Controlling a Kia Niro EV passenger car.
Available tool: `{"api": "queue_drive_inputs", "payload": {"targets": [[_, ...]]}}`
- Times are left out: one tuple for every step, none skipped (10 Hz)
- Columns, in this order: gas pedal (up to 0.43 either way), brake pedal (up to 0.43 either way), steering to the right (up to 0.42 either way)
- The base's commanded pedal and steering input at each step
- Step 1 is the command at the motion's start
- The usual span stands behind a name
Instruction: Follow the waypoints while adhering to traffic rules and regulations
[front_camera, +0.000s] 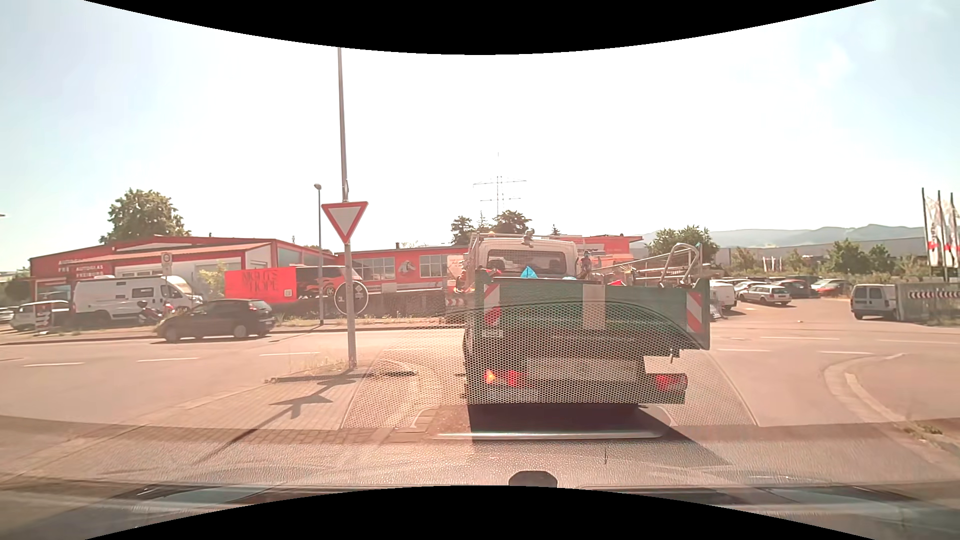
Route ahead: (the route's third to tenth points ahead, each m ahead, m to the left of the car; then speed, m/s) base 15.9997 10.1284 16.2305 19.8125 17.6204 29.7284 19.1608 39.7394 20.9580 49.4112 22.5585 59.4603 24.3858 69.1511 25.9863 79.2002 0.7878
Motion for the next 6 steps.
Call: {"api": "queue_drive_inputs", "payload": {"targets": [[0.0,0.0,0.207],[0.0,0.0,0.2],[0.0,0.0,0.195],[0.008,0.0,0.191],[0.138,0.0,0.186],[0.138,0.0,0.181]]}}
